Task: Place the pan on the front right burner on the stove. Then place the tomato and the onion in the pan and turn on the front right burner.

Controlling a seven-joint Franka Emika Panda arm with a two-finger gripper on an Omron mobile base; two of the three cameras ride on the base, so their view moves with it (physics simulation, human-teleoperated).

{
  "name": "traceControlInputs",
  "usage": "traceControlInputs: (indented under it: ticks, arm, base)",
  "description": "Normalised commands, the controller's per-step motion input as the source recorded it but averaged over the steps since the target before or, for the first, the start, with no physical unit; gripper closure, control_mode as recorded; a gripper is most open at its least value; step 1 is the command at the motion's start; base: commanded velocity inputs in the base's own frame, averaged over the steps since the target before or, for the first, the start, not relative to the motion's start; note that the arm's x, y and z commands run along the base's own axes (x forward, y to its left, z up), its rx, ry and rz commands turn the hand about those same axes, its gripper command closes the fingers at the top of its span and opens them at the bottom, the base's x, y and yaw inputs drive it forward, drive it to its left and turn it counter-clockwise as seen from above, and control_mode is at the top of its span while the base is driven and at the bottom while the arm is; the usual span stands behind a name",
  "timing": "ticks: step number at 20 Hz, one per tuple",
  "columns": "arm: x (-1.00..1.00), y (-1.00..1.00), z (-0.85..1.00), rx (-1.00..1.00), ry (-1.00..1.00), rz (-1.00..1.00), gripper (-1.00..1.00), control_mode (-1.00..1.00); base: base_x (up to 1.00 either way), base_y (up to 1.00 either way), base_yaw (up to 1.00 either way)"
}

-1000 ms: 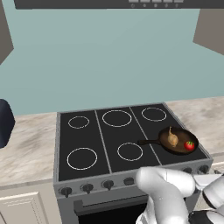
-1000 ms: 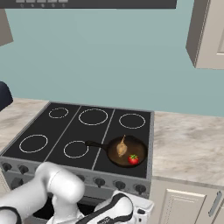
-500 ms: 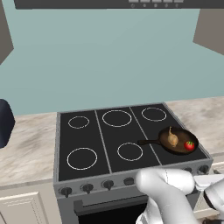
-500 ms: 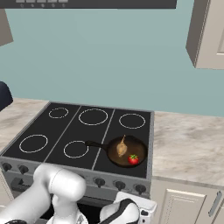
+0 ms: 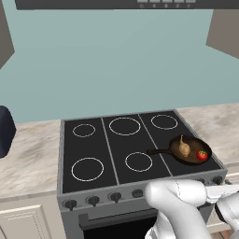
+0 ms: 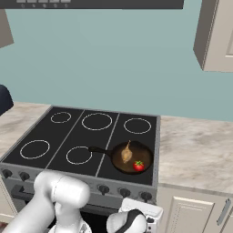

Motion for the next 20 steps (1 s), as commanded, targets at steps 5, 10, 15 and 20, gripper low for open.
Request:
traceControlInputs:
  ticks: [5,10,15,20]
  arm:
    - [0.23,-0.01,-0.05,-0.03,-0.04,0.0,-1.0,-1.0]
    - [0.22,0.0,-0.02,-0.04,-0.05,0.0,1.0,-1.0]
    - [0.1,0.0,0.0,-0.05,-0.05,0.0,1.0,-1.0]
    - [0.0,0.0,0.0,-0.07,-0.06,0.0,1.0,-1.0]
  base:
    - [0.0,0.0,0.0]
    - [0.0,0.0,0.0]
    - [0.0,0.0,0.0]
    - [0.0,0.0,0.0]
